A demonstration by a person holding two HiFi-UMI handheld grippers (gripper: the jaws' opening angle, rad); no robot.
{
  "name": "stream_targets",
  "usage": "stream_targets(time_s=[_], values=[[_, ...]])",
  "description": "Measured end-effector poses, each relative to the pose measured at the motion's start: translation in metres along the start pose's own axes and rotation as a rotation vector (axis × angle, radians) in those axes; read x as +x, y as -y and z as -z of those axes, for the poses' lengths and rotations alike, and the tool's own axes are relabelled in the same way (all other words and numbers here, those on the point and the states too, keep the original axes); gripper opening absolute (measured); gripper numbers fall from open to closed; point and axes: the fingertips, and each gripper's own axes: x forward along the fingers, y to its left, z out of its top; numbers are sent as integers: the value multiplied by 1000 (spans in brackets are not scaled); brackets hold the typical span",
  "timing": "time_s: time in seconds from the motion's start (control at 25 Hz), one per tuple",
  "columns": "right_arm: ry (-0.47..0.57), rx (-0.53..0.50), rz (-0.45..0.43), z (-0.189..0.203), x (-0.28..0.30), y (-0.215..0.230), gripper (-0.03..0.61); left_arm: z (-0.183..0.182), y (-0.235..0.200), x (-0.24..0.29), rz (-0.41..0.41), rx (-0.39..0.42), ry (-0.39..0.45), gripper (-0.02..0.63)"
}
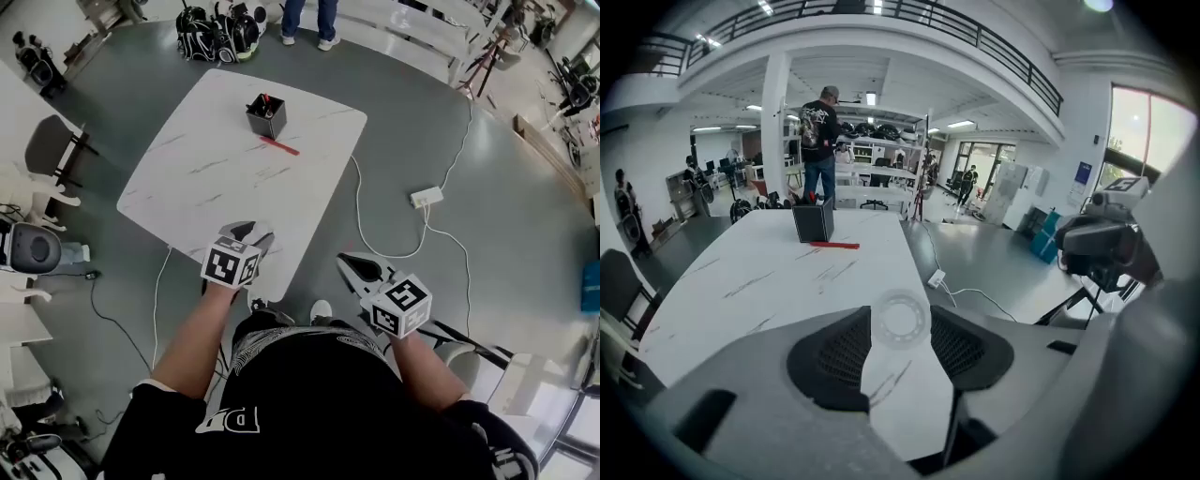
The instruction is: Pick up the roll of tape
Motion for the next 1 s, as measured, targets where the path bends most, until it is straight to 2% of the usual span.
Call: stream_targets(time_s=[0.28, 0.56, 0.76, 1.0], values=[[25, -49, -85, -8, -11, -20, 5, -8, 41, -54, -1, -45, 121, 208], [46, -85, -124, -12, -7, -45, 5, -18, 73, -100, 14, -35, 221, 209], [53, -110, -138, -10, 1, -70, 5, -5, 83, -131, 23, -17, 257, 209], [41, -109, -140, -6, 14, -119, 5, 20, 76, -174, 36, -32, 284, 207]])
